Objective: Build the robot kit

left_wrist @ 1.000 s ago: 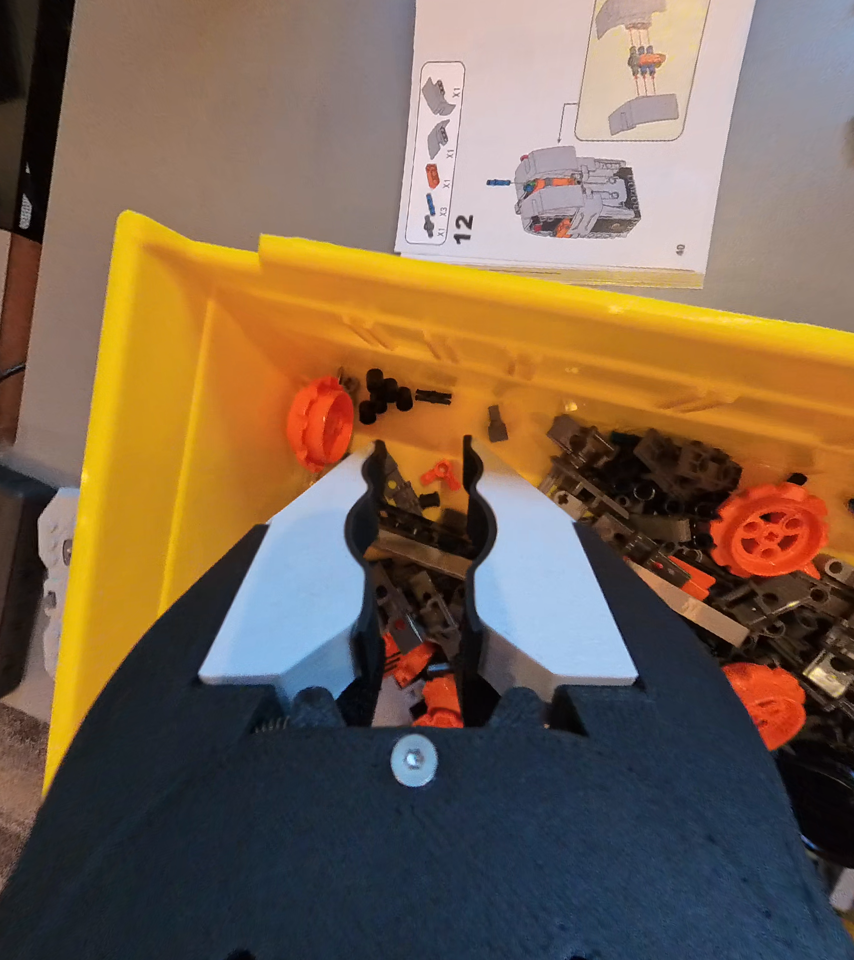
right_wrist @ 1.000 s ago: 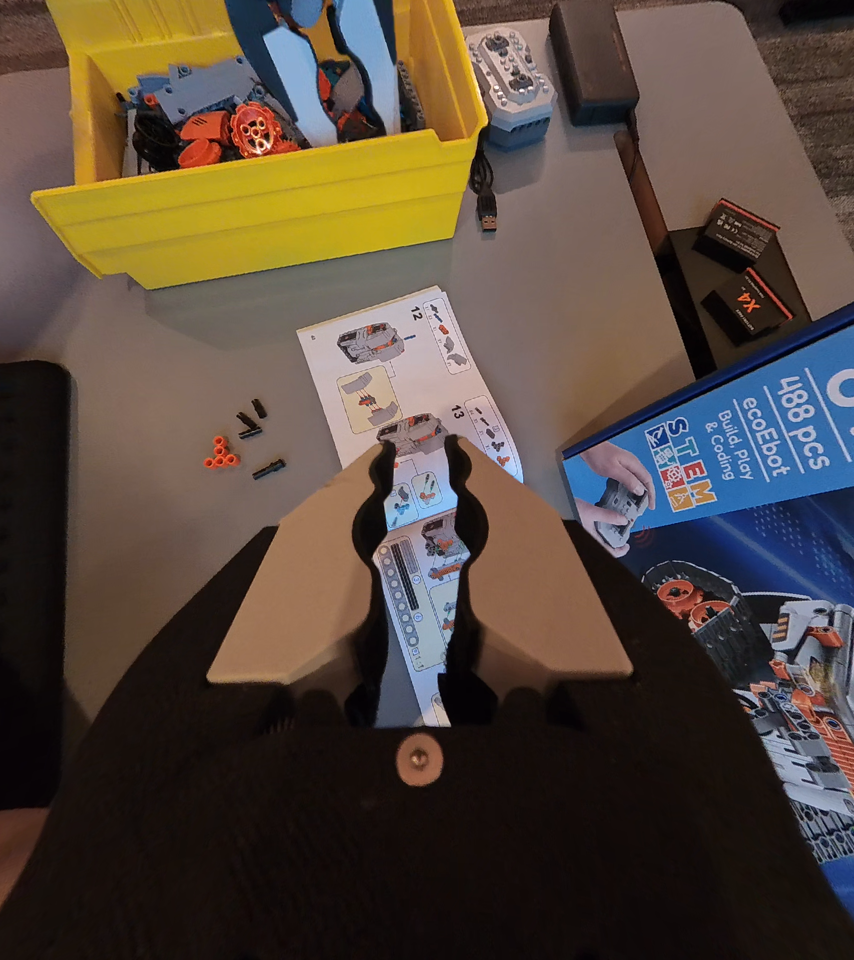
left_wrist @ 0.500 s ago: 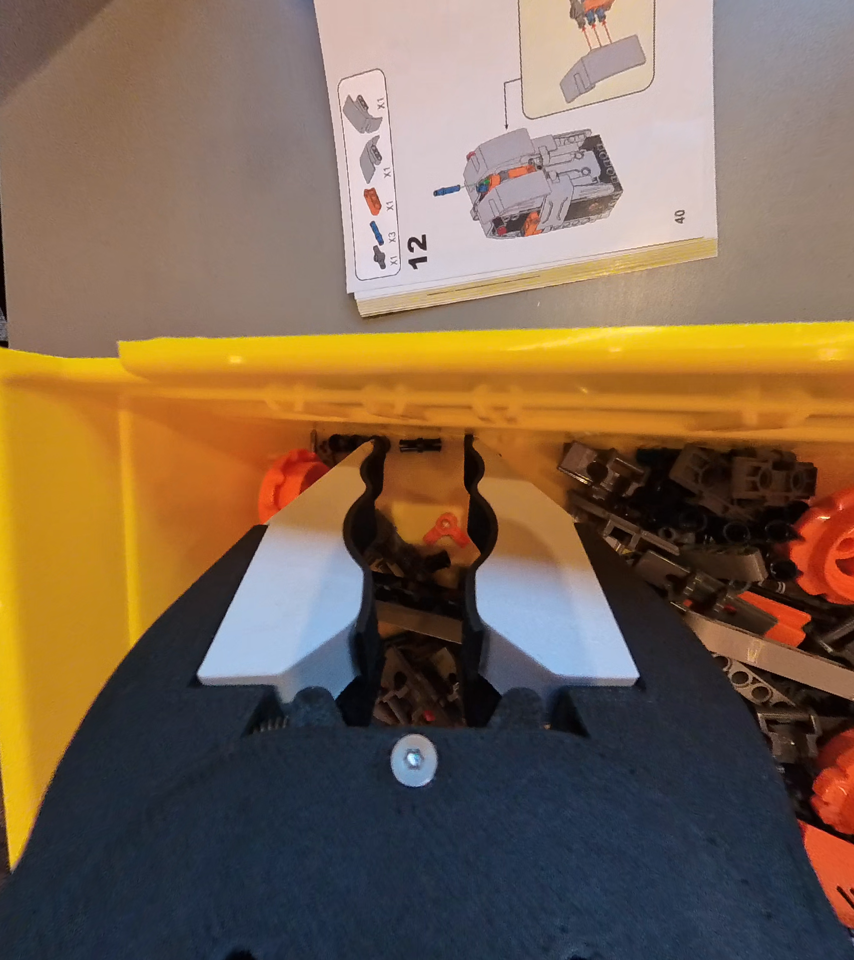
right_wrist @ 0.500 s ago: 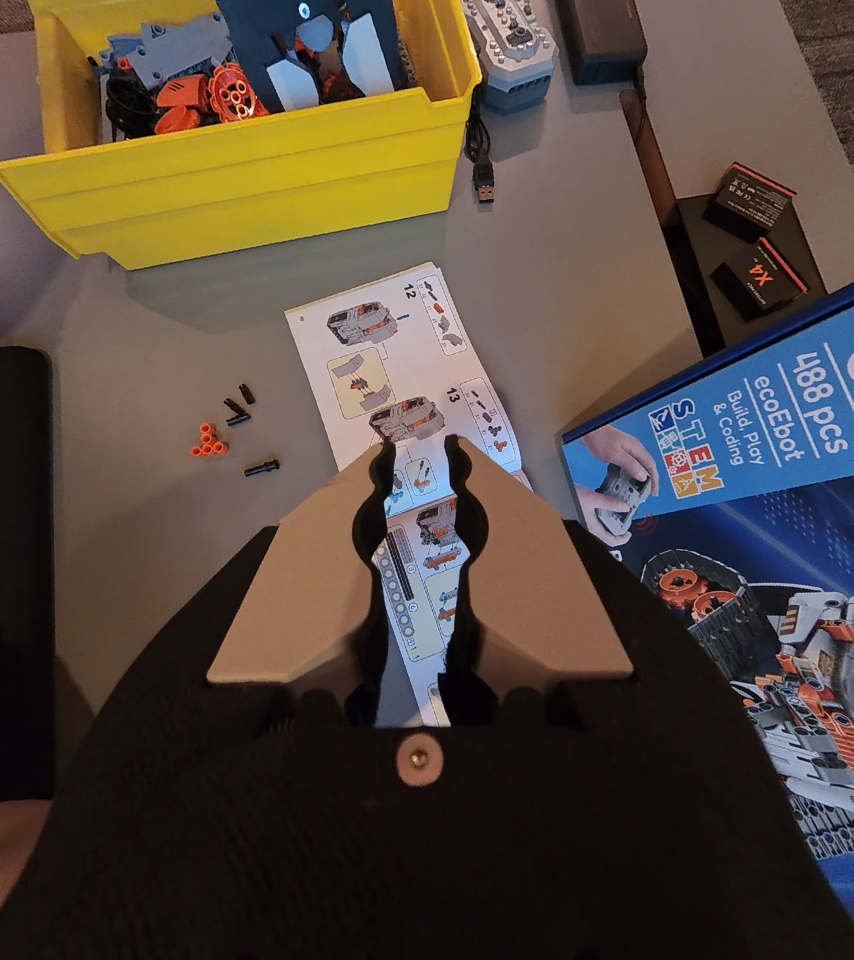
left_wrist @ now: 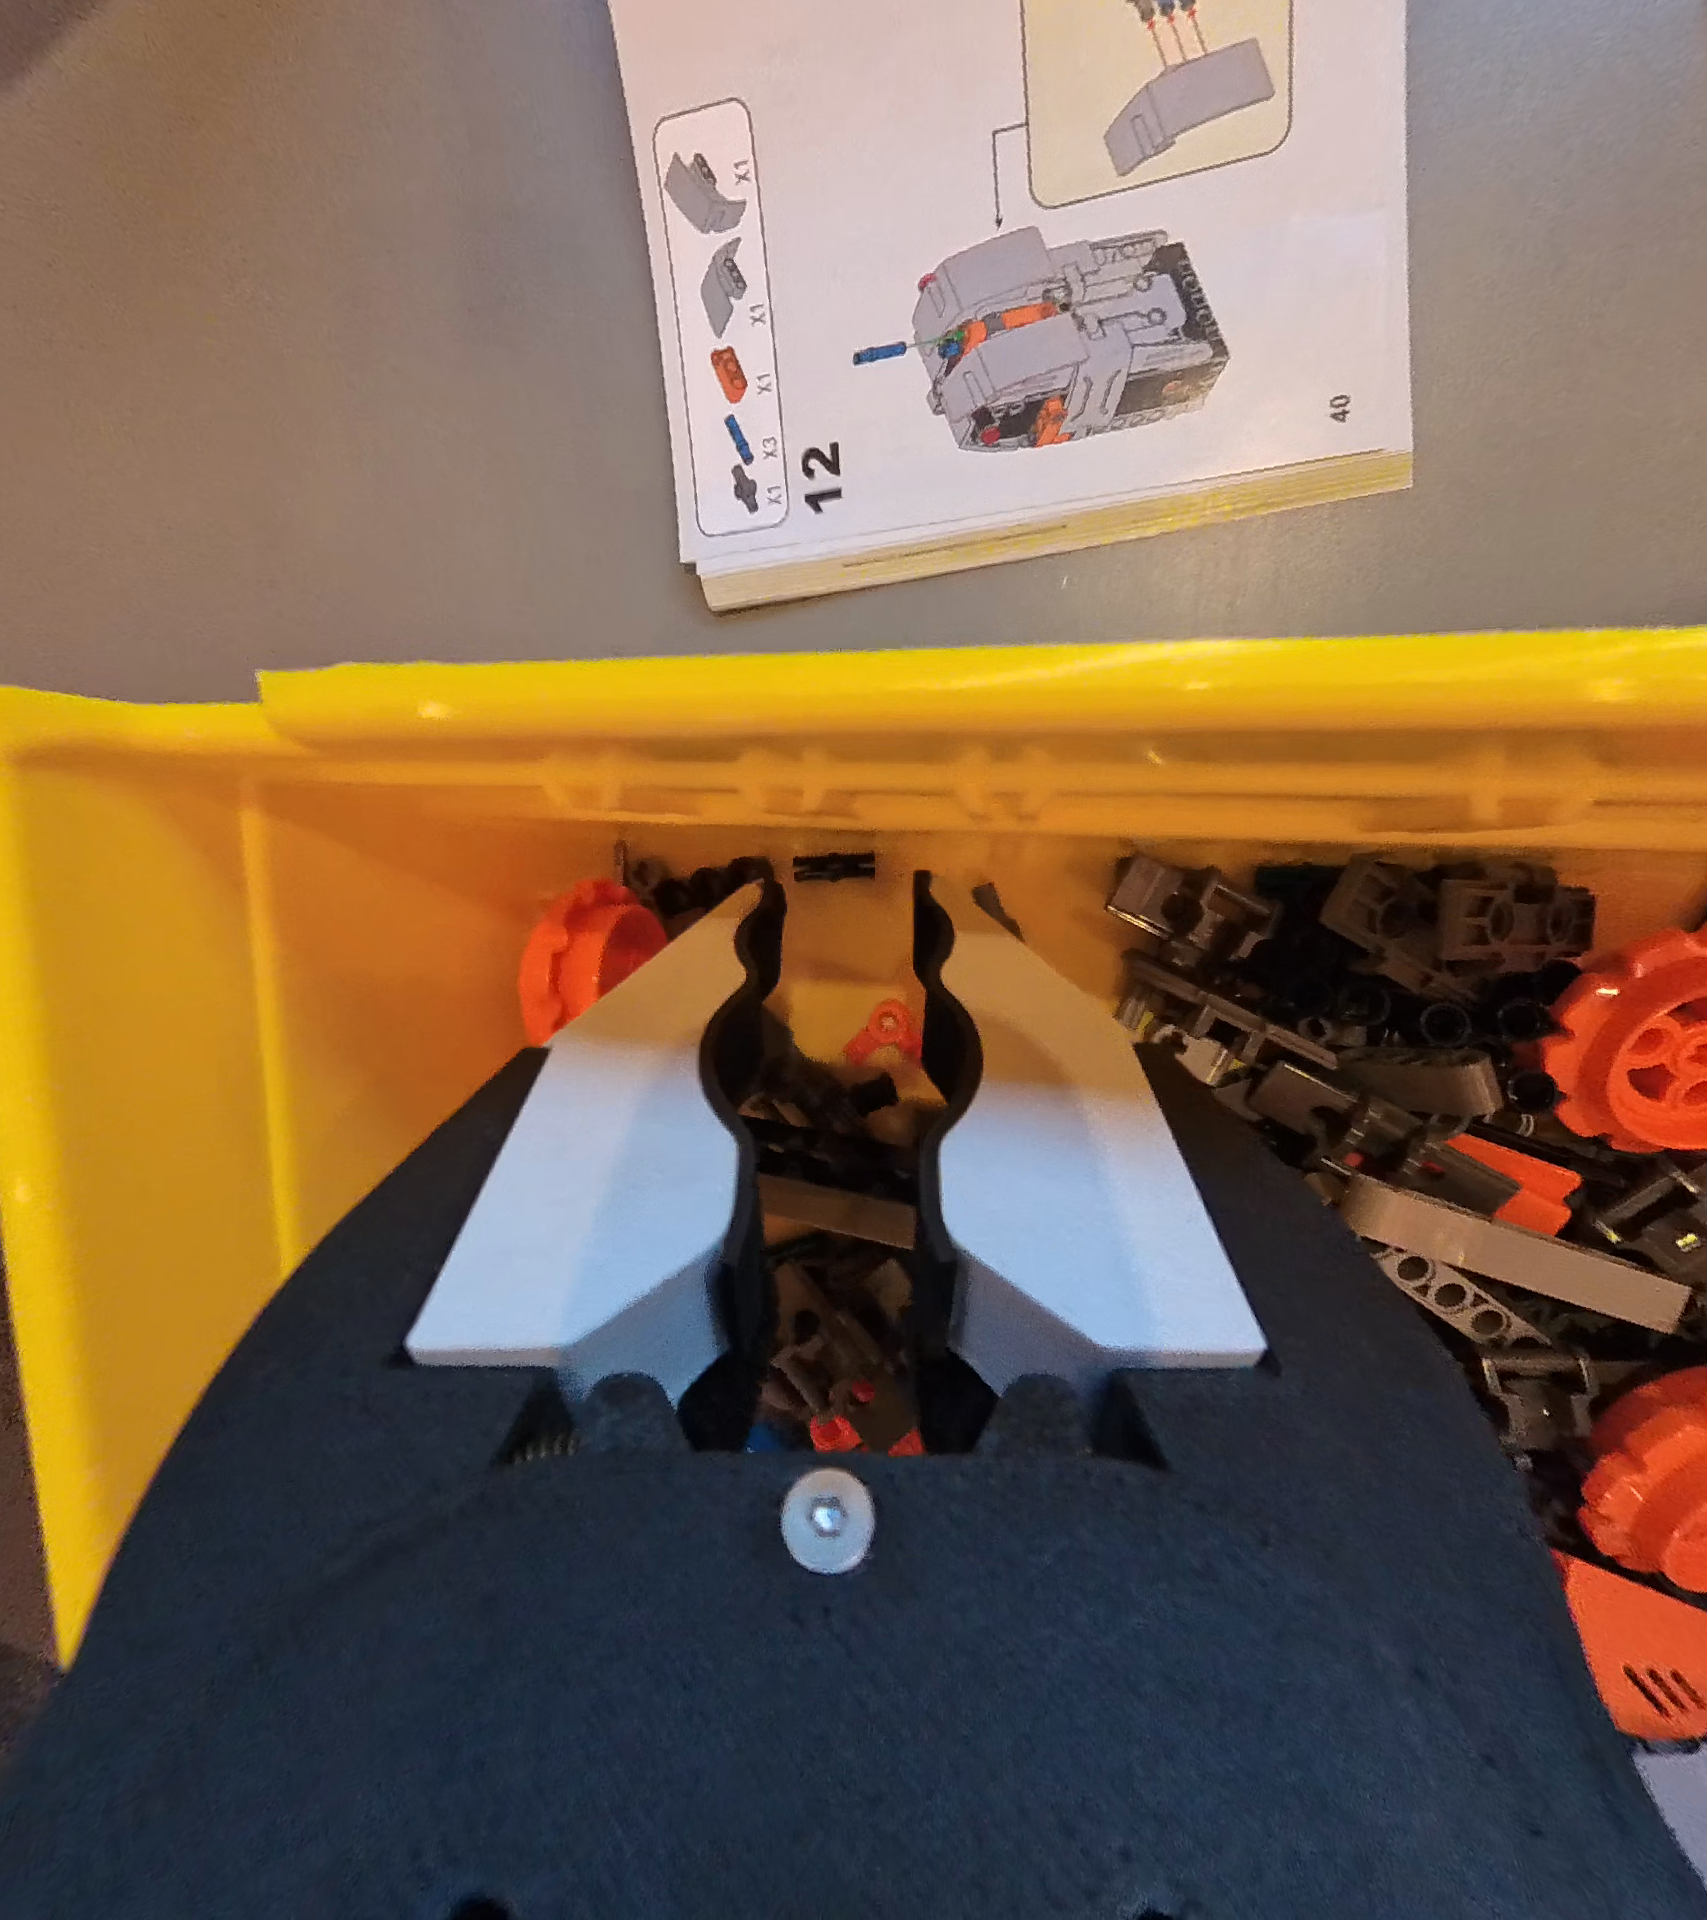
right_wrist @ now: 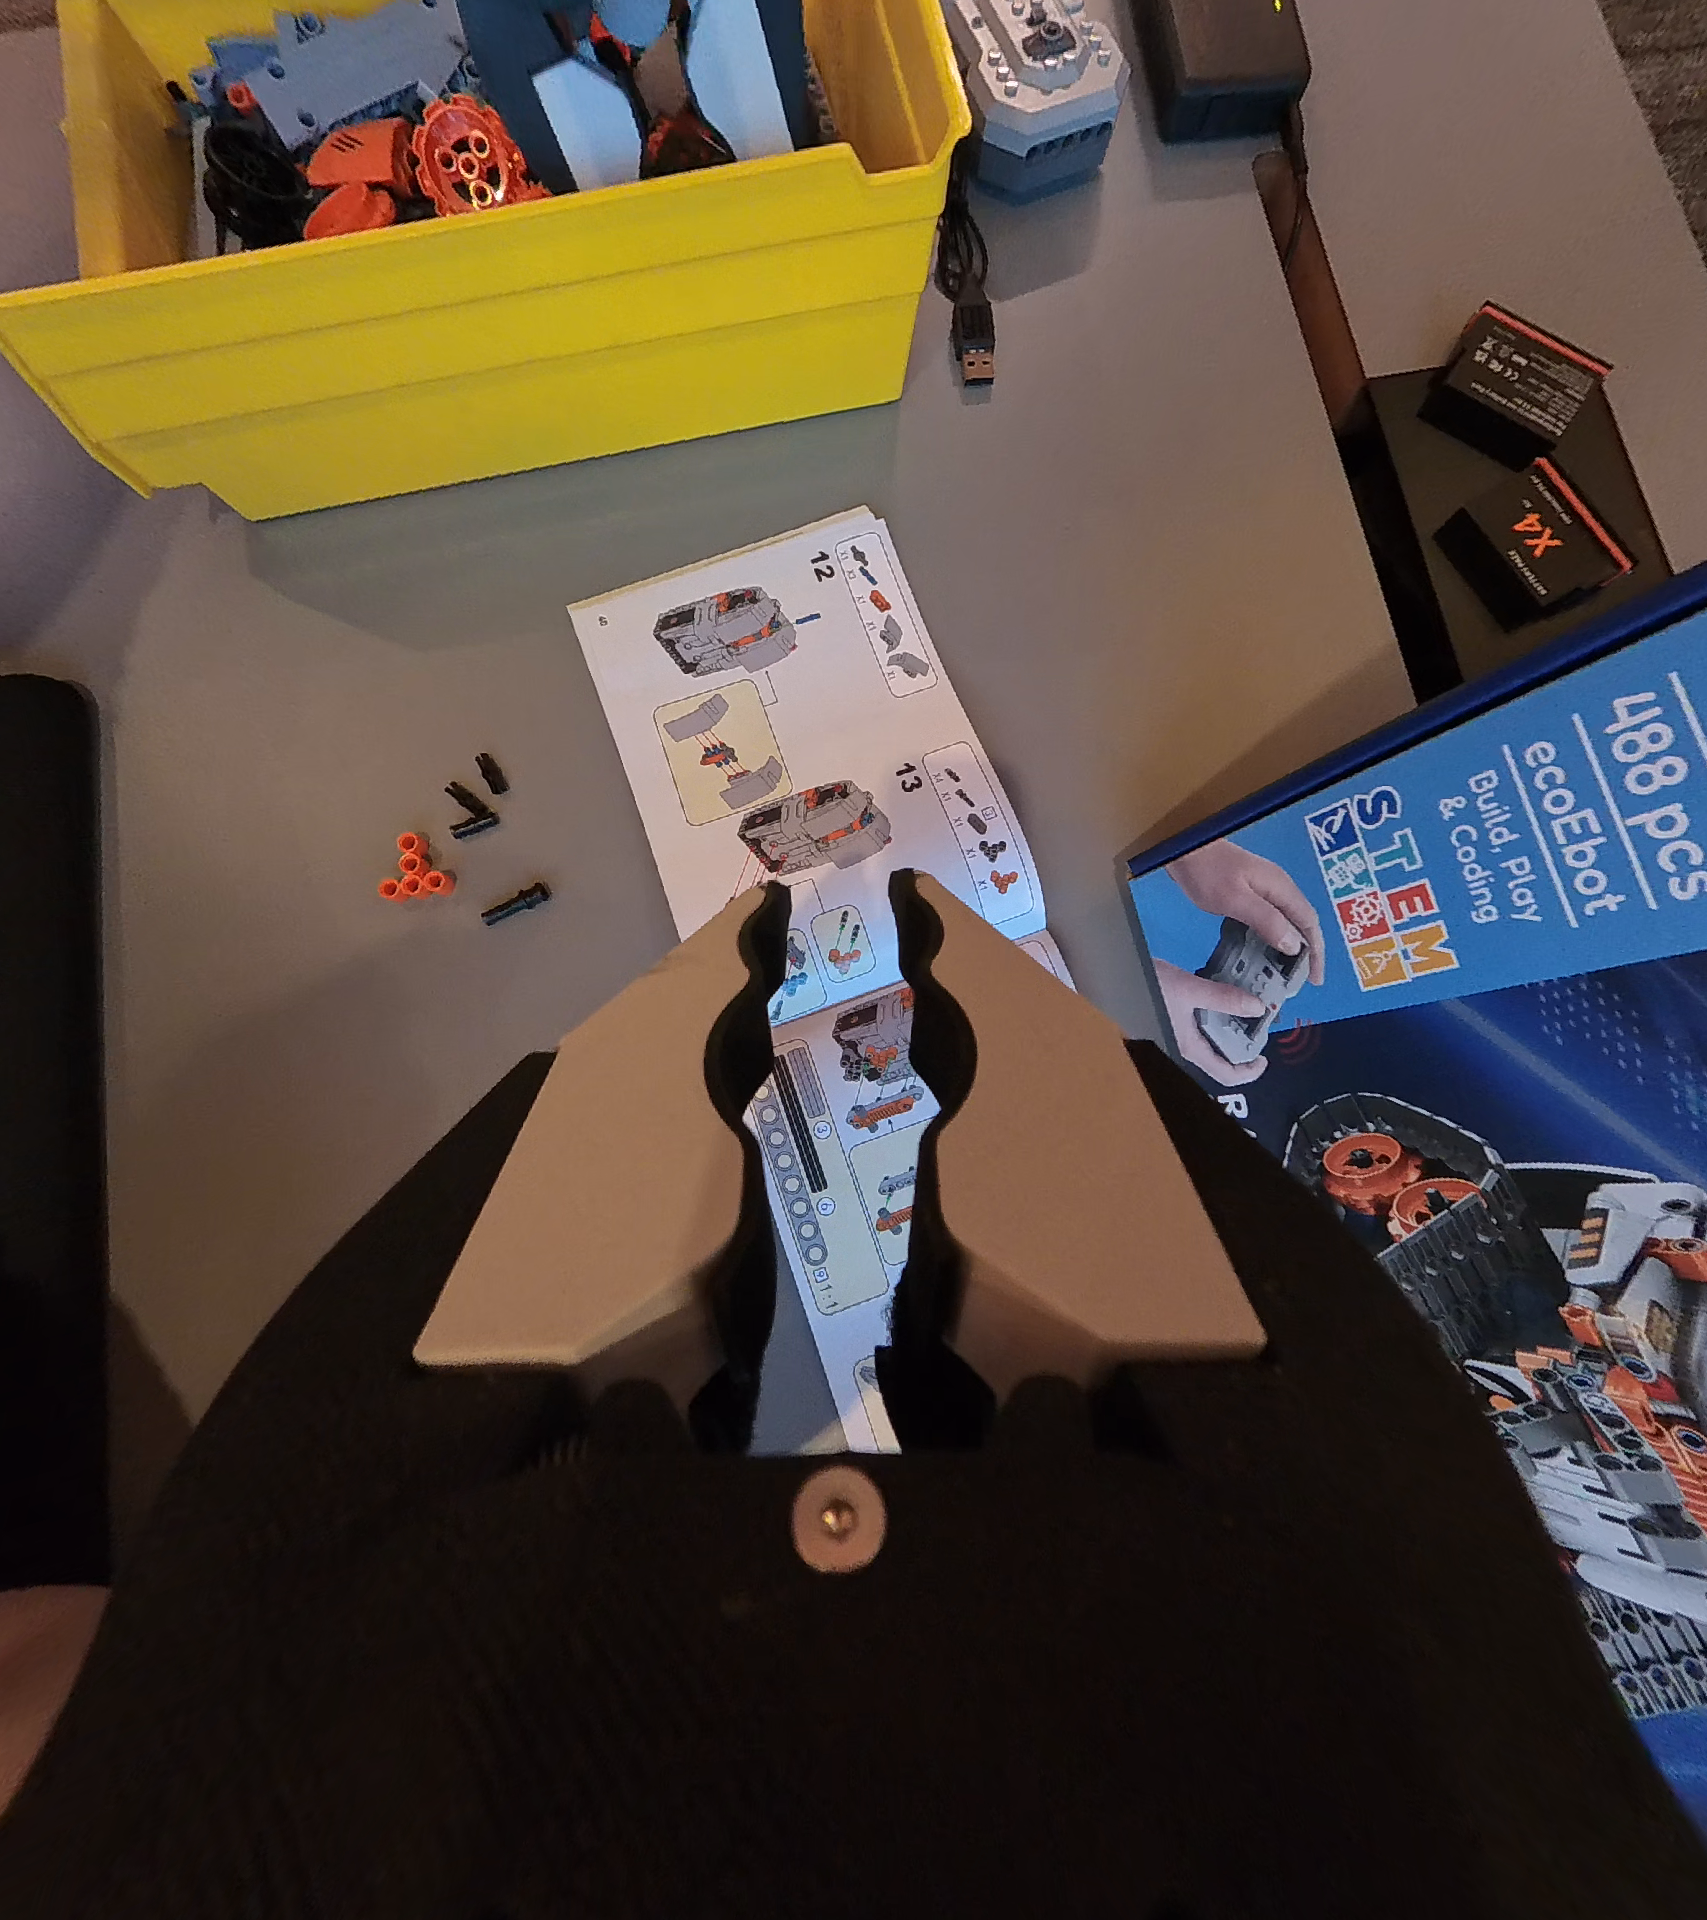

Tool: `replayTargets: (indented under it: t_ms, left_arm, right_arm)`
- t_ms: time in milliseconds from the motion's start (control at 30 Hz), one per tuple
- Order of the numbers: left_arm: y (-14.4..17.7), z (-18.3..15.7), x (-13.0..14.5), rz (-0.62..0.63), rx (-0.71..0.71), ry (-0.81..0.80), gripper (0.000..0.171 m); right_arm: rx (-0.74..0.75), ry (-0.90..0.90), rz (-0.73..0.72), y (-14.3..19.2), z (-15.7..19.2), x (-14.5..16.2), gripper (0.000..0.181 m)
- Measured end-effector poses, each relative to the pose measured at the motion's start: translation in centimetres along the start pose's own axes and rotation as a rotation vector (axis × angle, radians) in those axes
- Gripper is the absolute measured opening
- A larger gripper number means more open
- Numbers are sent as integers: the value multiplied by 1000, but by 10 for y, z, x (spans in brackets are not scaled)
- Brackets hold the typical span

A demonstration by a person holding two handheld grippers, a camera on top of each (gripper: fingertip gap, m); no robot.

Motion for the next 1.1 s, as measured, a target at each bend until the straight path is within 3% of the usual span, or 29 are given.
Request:
replayTargets:
  t_ms: [300, 600, 833, 1100]
  left_arm:
    - [-4, 1, 0, 0, 1, 5, 26]
    - [-6, 3, 1, 38, 127, 69, 24]
    - [-8, 1, -2, 8, 190, 20, 24]
    - [-7, 2, 0, -35, 199, -3, 13]
  right_arm:
    - [-5, 6, 15, -4, 1, 1, 20]
    - [-15, 16, 34, -7, 4, 3, 20]
    - [-9, 19, 30, -5, 3, 3, 20]
    - [-12, 27, 43, -7, 3, 5, 20]
Point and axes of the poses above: each gripper's, where its closed fingertips meet, y back along the fingers, x out of its underside, z = x × y across the jaws, the point moved 2 cm from there along y, back along the fingers, and after that the axes turned 1 degree about -z, right-handed, at the moved point
